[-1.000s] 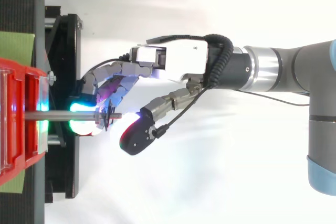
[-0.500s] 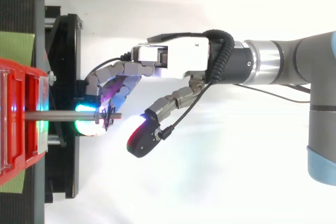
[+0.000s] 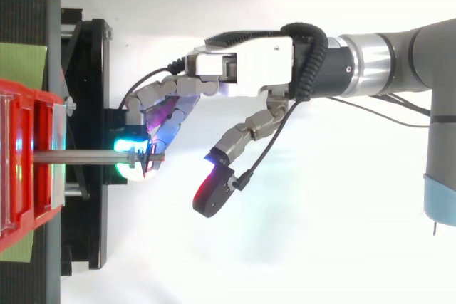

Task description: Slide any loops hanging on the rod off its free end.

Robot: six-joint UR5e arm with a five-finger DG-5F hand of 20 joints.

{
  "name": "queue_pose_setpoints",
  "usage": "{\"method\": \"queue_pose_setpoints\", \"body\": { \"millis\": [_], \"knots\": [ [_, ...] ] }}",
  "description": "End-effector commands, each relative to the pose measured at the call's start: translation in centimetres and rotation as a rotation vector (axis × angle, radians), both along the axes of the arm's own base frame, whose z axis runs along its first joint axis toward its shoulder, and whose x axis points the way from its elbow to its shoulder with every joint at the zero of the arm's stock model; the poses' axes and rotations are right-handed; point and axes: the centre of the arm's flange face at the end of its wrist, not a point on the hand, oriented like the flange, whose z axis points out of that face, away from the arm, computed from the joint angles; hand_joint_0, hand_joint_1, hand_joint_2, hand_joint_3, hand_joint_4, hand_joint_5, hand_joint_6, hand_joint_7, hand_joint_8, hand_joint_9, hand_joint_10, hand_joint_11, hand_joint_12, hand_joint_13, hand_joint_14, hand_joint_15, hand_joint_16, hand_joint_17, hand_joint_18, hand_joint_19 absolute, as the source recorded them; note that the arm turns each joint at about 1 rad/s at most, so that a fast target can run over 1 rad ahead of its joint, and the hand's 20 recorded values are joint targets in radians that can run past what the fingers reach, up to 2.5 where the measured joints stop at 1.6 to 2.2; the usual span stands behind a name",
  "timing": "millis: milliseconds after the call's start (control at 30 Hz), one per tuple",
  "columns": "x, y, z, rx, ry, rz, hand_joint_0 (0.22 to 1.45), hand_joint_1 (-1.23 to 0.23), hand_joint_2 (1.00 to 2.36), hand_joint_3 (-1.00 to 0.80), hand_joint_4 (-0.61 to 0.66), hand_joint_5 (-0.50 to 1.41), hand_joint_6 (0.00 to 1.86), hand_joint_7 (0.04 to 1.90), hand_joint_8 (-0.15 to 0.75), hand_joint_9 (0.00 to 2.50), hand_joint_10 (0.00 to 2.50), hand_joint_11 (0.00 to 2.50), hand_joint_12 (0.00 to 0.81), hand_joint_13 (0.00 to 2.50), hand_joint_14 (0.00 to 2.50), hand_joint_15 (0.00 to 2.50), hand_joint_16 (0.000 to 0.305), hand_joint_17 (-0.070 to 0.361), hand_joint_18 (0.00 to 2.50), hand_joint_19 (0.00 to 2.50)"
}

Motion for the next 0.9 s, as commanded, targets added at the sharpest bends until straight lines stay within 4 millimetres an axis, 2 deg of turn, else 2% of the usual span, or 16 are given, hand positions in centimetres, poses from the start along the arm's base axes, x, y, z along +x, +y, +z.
{"method": "queue_pose_setpoints", "body": {
  "millis": [0, 700, 867],
  "knots": [
    [0.0, -0.4, 0.6, -0.017, -0.010, -0.005, 0.63, -0.74, 1.00, -0.50, 0.23, -0.12, 0.50, 1.24, 0.275, 0.89, 0.01, 0.25, 0.302, 0.66, 0.00, 0.07, 0.037, 0.084, 0.62, 0.29],
    [0.2, -2.5, 1.5, -0.010, -0.028, -0.030, 0.63, -0.67, 1.00, -0.47, 0.23, -0.11, 0.50, 1.23, 0.279, 0.92, 0.01, 0.24, 0.301, 0.67, 0.00, 0.08, 0.037, 0.083, 0.64, 0.30],
    [0.6, -2.1, 1.9, -0.010, -0.033, -0.028, 0.63, -0.68, 1.00, -0.47, 0.23, -0.11, 0.50, 1.24, 0.282, 0.92, 0.01, 0.25, 0.300, 0.67, 0.00, 0.08, 0.037, 0.083, 0.64, 0.30]
  ]
}}
